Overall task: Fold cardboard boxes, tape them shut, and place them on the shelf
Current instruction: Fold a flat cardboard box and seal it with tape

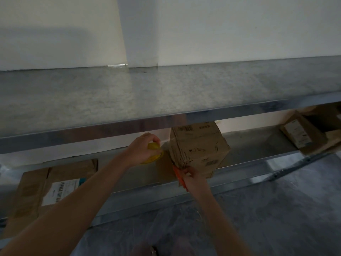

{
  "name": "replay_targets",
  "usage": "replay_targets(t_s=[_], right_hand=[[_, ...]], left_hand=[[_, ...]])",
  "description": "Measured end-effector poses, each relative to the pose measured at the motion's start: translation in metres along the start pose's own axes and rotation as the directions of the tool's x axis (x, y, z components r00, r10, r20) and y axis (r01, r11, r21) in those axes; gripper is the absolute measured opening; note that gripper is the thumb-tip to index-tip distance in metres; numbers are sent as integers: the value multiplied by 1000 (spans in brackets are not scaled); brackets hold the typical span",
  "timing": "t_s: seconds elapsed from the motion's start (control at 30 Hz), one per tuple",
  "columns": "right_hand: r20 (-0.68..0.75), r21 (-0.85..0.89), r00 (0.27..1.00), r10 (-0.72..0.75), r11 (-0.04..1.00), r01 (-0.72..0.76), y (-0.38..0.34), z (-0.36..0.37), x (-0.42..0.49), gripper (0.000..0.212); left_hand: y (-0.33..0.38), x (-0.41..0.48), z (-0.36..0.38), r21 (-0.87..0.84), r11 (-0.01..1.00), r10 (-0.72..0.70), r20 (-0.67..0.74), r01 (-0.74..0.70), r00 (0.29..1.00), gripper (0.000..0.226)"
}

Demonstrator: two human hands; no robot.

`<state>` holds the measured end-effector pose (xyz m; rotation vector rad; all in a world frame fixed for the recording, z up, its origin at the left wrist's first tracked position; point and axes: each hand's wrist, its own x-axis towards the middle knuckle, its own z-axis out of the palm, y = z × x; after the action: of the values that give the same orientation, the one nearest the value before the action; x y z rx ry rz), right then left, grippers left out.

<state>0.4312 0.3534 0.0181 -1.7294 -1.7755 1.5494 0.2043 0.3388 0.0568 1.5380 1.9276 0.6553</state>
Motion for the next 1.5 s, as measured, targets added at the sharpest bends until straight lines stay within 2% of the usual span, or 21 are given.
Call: replay_targets(t_s=[0.07, 0.2, 0.33, 0.4, 0.47, 0.57, 0.63, 0.77, 0.83, 0.93, 1.03, 1.1, 1.2, 1.3, 1.43, 1.5], right_hand=[[9, 8, 1000, 6, 1000, -6, 3, -1, 2, 65], [24, -162, 999, -37, 986, 41, 7, -6, -7, 46], [-60, -276, 995, -80, 959, 60, 28, -27, -40, 28], [-135, -351, 977, -165, 930, 108, 44, -42, -56, 29], [-190, -497, 930, -314, 848, 184, 62, -62, -66, 36], [-255, -640, 795, -550, 713, 287, 81, -98, -67, 34], [-327, -656, 739, -588, 705, 271, 85, -125, -59, 29], [-437, -656, 722, -537, 740, 153, 81, -171, -22, 33], [-458, -610, 775, -436, 788, 83, 84, -183, 10, 36], [-447, -512, 872, -201, 856, -65, 97, -188, 64, 40], [-385, -439, 919, -89, 893, -97, 117, -189, 116, 43], [-344, -441, 934, -99, 895, -68, 125, -190, 145, 46], [-292, -469, 949, -120, 883, -33, 120, -188, 163, 37], [-209, -472, 967, -148, 881, 33, 113, -189, 163, 47], [-135, -684, 969, -206, 727, 60, 122, -198, 159, 53], [-130, -694, 959, -250, 714, 92, 126, -204, 146, 50]], left_hand=[[2, -1, 3, -13, 1000, 8, -6, -8, 1000, 25], [2, 0, 6, 7, 1000, -16, -22, 17, 1000, 27], [-1, 2, 5, 32, 999, -31, -52, 33, 998, 29], [-2, 3, 4, 34, 999, -32, -49, 33, 998, 29], [-1, 4, 5, 27, 999, -34, -40, 35, 999, 28], [3, 7, 7, 32, 998, -57, -53, 58, 997, 26], [4, 10, 9, 41, 996, -80, -69, 83, 994, 23], [7, 9, 12, 42, 991, -122, -100, 126, 988, 21], [11, 7, 14, 44, 988, -145, -113, 151, 983, 24], [21, 1, 17, 29, 980, -193, -145, 199, 970, 27], [28, -4, 23, -3, 972, -230, -182, 233, 956, 23], [30, -9, 28, -44, 964, -264, -189, 261, 946, 21], [34, -15, 36, -90, 947, -321, -209, 309, 924, 25], [41, -19, 42, -115, 938, -345, -224, 327, 911, 27], [47, -20, 43, -87, 943, -333, -235, 321, 913, 30], [48, -21, 41, -74, 943, -332, -219, 324, 917, 30]])
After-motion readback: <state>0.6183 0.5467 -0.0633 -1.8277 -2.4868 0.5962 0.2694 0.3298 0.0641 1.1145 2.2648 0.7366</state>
